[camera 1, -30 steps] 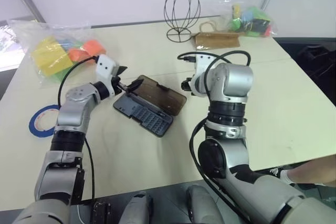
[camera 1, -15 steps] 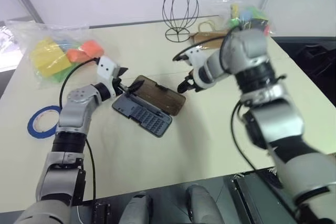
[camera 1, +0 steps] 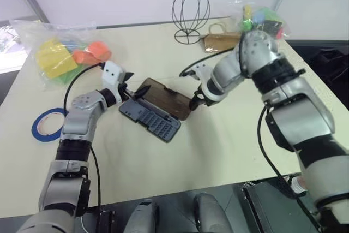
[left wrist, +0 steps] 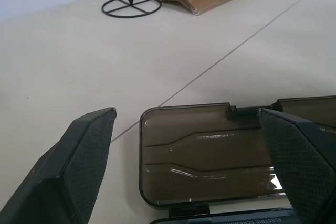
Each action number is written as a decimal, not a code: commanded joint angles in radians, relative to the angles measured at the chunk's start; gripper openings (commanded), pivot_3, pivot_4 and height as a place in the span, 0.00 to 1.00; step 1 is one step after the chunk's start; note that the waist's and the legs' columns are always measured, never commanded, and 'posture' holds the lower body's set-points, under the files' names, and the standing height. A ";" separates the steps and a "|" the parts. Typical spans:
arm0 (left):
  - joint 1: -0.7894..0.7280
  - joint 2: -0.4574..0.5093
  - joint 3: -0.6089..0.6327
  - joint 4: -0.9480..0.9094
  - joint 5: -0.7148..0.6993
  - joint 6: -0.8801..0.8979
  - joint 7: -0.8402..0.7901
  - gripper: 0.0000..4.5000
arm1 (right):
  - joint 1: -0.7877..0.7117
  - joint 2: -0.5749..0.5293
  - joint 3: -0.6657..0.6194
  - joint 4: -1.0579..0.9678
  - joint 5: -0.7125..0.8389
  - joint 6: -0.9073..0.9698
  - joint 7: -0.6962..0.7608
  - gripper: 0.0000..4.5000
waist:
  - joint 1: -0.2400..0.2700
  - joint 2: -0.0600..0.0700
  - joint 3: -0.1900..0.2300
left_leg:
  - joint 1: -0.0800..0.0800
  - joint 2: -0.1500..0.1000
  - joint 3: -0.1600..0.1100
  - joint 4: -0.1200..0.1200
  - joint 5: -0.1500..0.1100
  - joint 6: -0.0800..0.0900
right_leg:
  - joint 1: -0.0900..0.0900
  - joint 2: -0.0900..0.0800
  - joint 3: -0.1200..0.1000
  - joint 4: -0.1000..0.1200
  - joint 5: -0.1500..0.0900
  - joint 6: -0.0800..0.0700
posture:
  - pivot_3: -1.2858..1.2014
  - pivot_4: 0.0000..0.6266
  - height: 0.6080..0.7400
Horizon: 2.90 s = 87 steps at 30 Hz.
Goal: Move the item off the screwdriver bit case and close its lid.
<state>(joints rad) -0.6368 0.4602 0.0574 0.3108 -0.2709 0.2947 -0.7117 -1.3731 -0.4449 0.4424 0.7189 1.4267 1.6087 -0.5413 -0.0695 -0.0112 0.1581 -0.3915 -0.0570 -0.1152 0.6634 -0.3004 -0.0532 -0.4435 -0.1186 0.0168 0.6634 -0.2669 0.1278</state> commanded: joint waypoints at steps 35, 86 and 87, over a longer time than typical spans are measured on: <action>0.055 0.012 0.039 -0.124 -0.016 0.013 0.037 1.00 | 0.191 0.259 -0.373 -0.242 -0.648 0.006 0.004 0.73 | -0.002 0.000 0.000 | 0.000 0.001 -0.001 0.000 0.000 0.000 | 0.000 0.000 0.000 0.000 0.000 0.000 | 0.52 0.24 1.00; 0.030 0.055 0.069 -0.113 -0.011 0.007 0.040 1.00 | 0.295 -0.015 0.259 -0.609 -1.053 -0.427 1.192 0.01 | -0.005 0.000 0.000 | 0.001 0.001 -0.002 0.000 0.000 0.000 | -0.001 0.000 0.000 -0.001 0.000 0.000 | 0.52 0.24 1.00; 0.030 0.055 0.069 -0.114 -0.011 0.007 0.040 1.00 | 0.296 -0.023 0.266 -0.618 -1.064 -0.445 1.222 0.01 | -0.005 0.000 0.000 | 0.001 0.001 -0.002 0.000 0.000 0.000 | -0.001 0.000 -0.001 -0.001 0.000 0.000 | 0.52 0.24 1.00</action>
<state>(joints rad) -0.5851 0.5019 0.0976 0.2219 -0.2724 0.3181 -0.6740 -1.0864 -0.4830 0.6685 0.1538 0.3507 1.1929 0.5915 -0.0741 -0.0116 0.1576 -0.3906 -0.0563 -0.1177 0.6632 -0.3004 -0.0532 -0.4442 -0.1181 0.0162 0.6625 -0.2668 0.1282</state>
